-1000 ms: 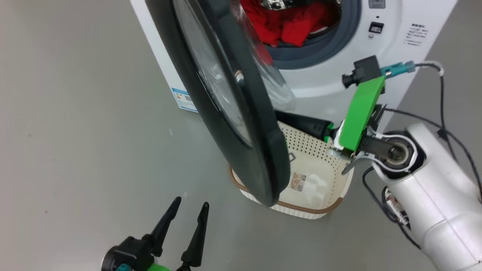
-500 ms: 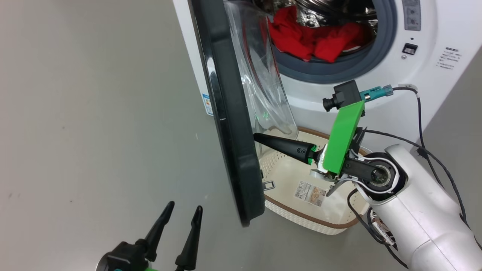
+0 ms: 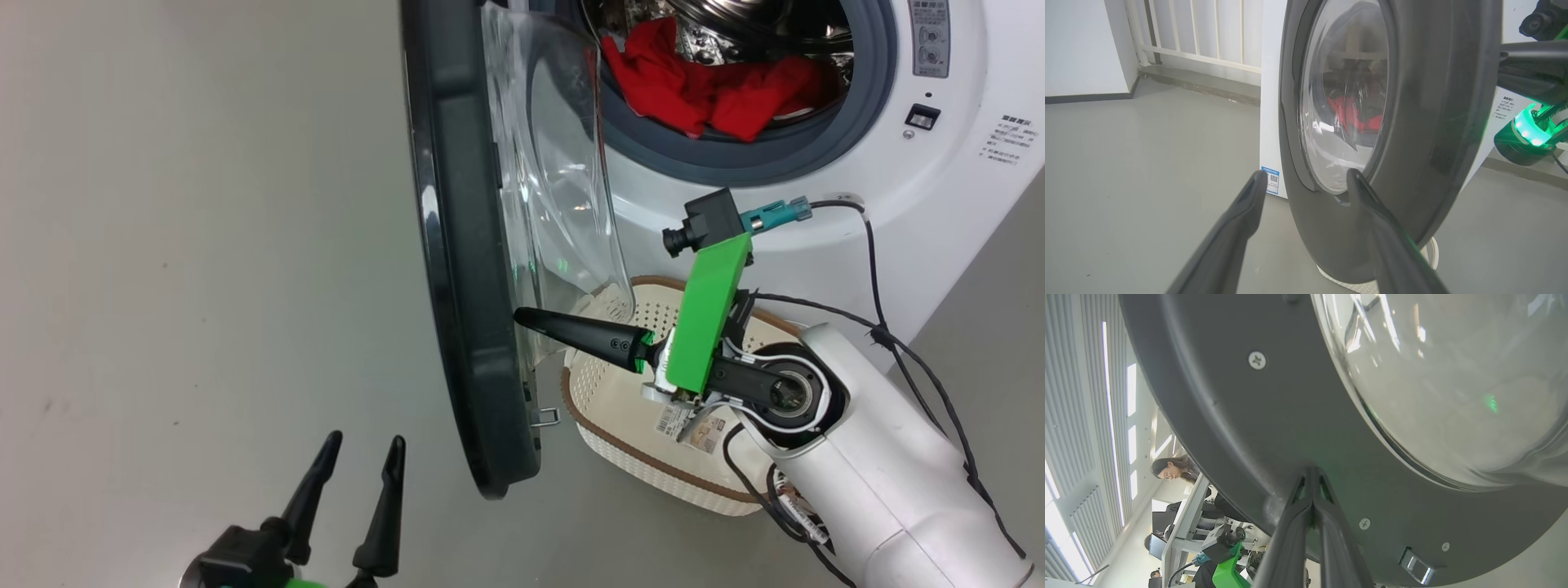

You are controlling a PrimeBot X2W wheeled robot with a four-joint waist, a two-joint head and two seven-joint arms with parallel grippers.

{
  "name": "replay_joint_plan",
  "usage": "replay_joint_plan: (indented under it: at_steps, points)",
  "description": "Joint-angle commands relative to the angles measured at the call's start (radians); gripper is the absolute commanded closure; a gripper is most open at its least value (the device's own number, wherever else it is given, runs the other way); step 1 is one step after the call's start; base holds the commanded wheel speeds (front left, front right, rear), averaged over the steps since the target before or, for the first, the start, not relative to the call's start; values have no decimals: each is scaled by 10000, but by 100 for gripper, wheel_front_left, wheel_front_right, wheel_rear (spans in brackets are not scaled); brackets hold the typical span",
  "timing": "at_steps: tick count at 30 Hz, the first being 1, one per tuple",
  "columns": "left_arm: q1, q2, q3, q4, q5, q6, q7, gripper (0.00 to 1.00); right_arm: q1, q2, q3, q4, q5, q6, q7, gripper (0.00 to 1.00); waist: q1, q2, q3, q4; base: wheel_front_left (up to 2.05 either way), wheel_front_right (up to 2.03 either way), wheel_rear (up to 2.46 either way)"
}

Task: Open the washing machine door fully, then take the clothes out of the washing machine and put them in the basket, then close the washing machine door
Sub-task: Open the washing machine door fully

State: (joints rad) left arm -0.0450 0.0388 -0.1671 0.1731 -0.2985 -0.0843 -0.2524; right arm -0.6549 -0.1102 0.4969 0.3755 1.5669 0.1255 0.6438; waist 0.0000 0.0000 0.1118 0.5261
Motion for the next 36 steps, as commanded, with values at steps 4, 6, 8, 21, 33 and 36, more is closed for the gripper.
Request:
replay_joint_plan:
  at_steps: [4, 6, 8, 21, 33, 36]
  points:
    - [-120, 114, 439, -343, 49, 134, -94, 0, -236, 367, 202, -167, -5, 52, -105, 100, 0, 0, 28, 23, 0, 0, 0]
    - [-115, 114, 458, -345, 46, 135, -94, 0, -222, 385, 235, -147, 0, 52, -123, 100, 0, 0, 22, 18, 0, 0, 0]
    - [-107, 114, 479, -329, 43, 137, -94, 0, -176, 371, 248, -124, -53, 52, -188, 77, 0, 0, -1, 3, 0, 0, 0]
    - [-304, 114, 504, 150, 209, -49, -94, 0, 856, -287, 65, 13, -802, 52, -1947, 0, 0, 0, -283, -218, 0, 0, 0]
    - [-278, 114, 1075, 298, 407, -195, -94, 0, 1833, -974, 394, 830, -1643, 52, -4182, 0, 0, 0, -354, -811, 0, 0, 0]
    - [-263, 114, 1172, 313, 433, -215, -94, 0, 2052, -1165, 566, 1148, -1995, 52, -4857, 0, 0, 0, -381, -933, 0, 0, 0]
